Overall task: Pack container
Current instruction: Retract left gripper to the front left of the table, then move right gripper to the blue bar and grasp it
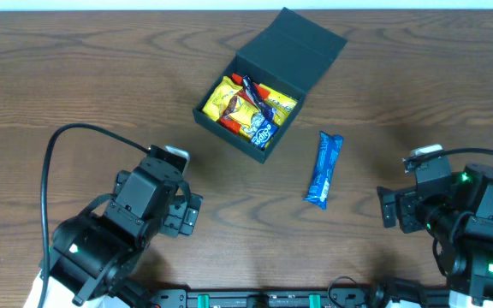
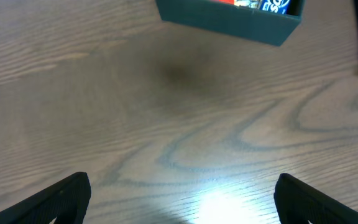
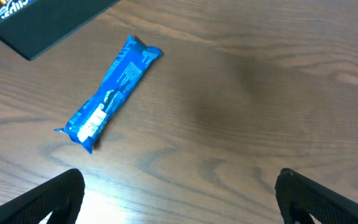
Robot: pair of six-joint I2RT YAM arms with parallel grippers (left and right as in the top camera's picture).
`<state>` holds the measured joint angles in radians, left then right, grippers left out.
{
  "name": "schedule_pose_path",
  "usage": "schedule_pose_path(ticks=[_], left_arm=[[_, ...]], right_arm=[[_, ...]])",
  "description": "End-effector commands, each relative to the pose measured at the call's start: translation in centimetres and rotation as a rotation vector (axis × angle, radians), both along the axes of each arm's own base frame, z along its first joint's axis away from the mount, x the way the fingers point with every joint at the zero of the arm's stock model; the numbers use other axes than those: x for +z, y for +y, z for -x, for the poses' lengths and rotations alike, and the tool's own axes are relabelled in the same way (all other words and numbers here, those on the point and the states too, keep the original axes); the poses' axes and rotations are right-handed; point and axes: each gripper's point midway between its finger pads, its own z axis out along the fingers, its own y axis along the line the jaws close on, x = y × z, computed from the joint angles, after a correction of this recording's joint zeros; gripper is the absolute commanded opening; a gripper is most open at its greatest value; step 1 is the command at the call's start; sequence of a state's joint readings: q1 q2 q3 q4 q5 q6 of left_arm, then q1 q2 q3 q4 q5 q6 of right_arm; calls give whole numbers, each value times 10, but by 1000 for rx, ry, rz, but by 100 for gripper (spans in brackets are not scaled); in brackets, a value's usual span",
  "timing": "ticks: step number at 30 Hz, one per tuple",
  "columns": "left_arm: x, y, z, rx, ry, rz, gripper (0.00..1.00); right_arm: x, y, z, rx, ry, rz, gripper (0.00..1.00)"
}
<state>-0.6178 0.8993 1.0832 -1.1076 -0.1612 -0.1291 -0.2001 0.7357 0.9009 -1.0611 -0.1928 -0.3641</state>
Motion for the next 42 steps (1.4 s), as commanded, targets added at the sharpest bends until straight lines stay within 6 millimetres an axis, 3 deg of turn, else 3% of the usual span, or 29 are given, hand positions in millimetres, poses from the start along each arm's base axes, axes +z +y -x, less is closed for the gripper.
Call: schedule_pose_path(ticks=[1,6,13,18,23,27,31,36,42], left_arm=[[5,-3,-7,-10,-35,11,95],[4,-4,-7,-10,-30,8,95],[4,-4,-7,-10,-30,8,95],[4,-4,-7,-10,-30,8,95],[4,-4,-7,-10,-30,8,95],[4,-4,-7,-10,-30,8,95],[4,-4,-7,-10,-30,8,95],[4,-4,-7,-10,-30,8,95],[4,-4,-7,-10,-30,8,95]], right_arm=[[2,15,0,15,-4,-107,99],[20,67,7,-11,46,-551,99],[33,67,-18,-204,53,-756,99],[16,50,-22,-488,97,-726,99],[35,58,-18,-566,42,-628,99],[41,79,-20,-478,32,-537,99],[9,95,-29,-522,135,-436,99],[-24,91,-43,-616,208,-339,99],[-49,90,-69,-519,230,-193,99]])
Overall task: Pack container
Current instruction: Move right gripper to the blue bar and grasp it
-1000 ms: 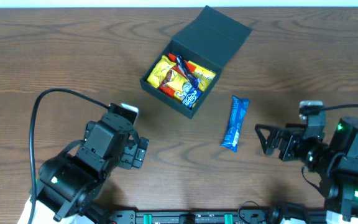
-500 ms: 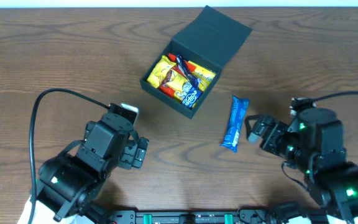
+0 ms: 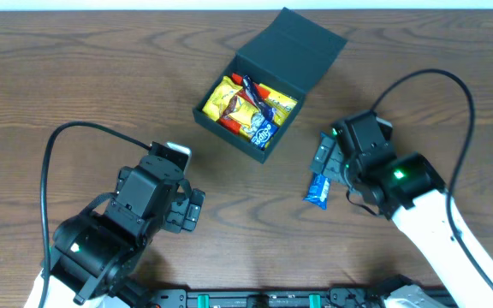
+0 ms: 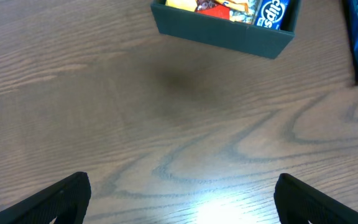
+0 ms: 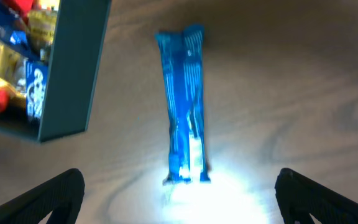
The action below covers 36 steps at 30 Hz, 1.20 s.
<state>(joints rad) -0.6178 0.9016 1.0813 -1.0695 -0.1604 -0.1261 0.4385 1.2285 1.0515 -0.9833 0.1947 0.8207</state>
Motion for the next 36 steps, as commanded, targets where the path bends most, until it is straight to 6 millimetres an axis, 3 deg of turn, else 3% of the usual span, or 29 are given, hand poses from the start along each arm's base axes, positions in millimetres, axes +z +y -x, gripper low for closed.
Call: schedule_pose_path(ticks=[1,7,11,15,21,25,36], left_arm=[[0,1,-1,-7,-3,-10,95],[0,1,-1,-7,-3,-11,95],[0,1,-1,-7,-3,-10,95],[0,1,-1,-7,-3,-11,95],[0,1,-1,-7,-3,-10,95],[0,1,-1,-7,-3,-10,95],[0,1,-1,-7,-3,-11,95]], right_arm=[[-7,-8,-14,65,1,94,99],[-35,-12,-25,123,93,84,99],[-48,3,-38,292,85,29,98],[-64,0,-37,219,148,1,92],[-89,-3,-16,75,277,-30,91],[-110,-4,-14,82,260,-33,88],[-142,-6,-34,121,229,-42,89]])
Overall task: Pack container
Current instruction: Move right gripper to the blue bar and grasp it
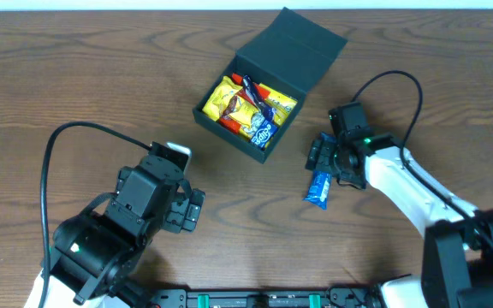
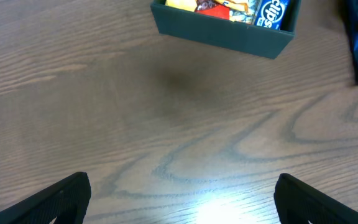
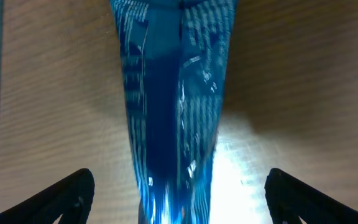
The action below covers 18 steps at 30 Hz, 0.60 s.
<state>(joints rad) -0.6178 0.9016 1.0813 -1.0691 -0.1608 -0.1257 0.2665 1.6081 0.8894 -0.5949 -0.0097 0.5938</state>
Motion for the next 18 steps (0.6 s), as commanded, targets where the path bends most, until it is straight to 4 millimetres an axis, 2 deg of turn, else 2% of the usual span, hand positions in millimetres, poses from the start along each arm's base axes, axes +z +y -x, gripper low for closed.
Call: schedule_pose_path(ticks=[1,3,5,9,14,18], left_arm=[[0,1,0,-7,-2,-10,95],[0,1,0,-7,-2,-10,95],[0,1,0,-7,-2,-10,95],[0,1,0,-7,-2,-10,95],[0,1,0,-7,-2,-10,95],[0,1,0,-7,-2,-10,95]], right_arm=[[-15,-3,2,12,33,11,89],[-21,-3,1,10,42,13,88],[-26,-2,0,11,49,7,81],[-26,-1,-2,10,40,6,62],[-25,0,-7,10,22,1,31],[-25,0,-7,34,19,6,24]])
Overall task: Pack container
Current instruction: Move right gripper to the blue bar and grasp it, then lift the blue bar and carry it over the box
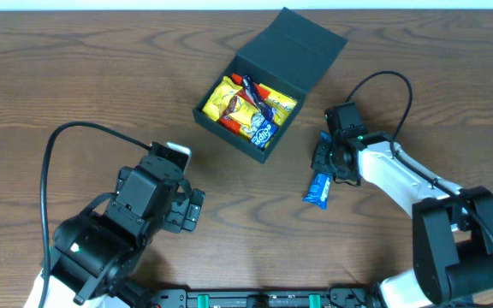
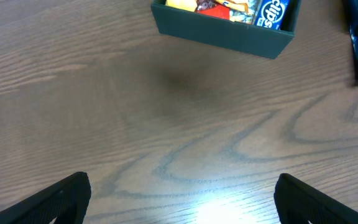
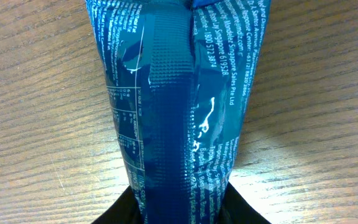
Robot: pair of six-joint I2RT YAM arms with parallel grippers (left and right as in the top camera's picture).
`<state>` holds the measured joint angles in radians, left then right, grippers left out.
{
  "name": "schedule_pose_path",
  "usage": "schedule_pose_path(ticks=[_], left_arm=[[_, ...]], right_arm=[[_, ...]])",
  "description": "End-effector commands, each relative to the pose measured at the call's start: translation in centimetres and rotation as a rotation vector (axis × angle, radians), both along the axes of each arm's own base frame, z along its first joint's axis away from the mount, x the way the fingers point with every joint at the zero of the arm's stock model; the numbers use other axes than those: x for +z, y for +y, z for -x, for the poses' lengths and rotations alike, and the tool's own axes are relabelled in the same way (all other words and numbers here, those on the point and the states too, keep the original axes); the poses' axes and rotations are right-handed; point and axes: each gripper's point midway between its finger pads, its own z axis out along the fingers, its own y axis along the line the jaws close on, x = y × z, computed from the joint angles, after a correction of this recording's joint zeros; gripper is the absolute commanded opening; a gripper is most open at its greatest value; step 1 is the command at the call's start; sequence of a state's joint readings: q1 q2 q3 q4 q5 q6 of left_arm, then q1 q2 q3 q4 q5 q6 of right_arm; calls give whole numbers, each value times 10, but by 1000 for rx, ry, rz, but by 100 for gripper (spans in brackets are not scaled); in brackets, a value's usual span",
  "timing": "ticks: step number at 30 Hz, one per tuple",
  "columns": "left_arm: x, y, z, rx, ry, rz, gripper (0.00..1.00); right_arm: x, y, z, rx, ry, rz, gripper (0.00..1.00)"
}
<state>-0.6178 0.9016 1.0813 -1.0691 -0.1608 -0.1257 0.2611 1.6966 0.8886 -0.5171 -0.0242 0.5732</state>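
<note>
An open dark green box [image 1: 245, 114] stands at the table's back middle, its lid tipped back, with yellow, red and blue snack packs [image 1: 248, 107] inside. To its right a long blue snack packet [image 3: 176, 106] lies on the wood. My right gripper [image 3: 182, 208] is shut on the packet, with a black finger pressed against each side. In the overhead view only the packet's near end [image 1: 317, 191] shows below the right gripper [image 1: 326, 159]. My left gripper [image 2: 182, 196] is open over bare wood, well short of the box [image 2: 229, 30].
The brown wooden table [image 1: 75, 77] carries nothing else. Black cables loop from the left arm [image 1: 101, 244] and over the right arm [image 1: 400, 184]. The raised lid [image 1: 302, 43] stands behind the box.
My right gripper's fingers stood wide apart on either side of the blue packet; now they are shut on it. The left arm and the box have not moved.
My right gripper first sat open at the table's right front, away from the blue packet. Then it was open above the packet beside the box, then low astride it. Now it grips the packet. The left arm has stayed still, open.
</note>
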Motion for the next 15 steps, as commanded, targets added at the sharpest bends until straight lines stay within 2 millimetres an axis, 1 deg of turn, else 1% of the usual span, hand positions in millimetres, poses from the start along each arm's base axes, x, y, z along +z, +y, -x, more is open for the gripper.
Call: schedule_pose_path(ticks=[1,3,6,12,15], left_arm=[[0,1,0,-7,-2,-10,95],[0,1,0,-7,-2,-10,95],[0,1,0,-7,-2,-10,95],[0,1,0,-7,-2,-10,95],[0,1,0,-7,-2,-10,95]], right_arm=[[-2,-3,1,25,8,15,23],[3,-3,2,42,18,22,20],[15,-3,1,59,23,28,15],[46,-2,-7,118,-25,36,14],[66,0,-13,177,-42,48,13]])
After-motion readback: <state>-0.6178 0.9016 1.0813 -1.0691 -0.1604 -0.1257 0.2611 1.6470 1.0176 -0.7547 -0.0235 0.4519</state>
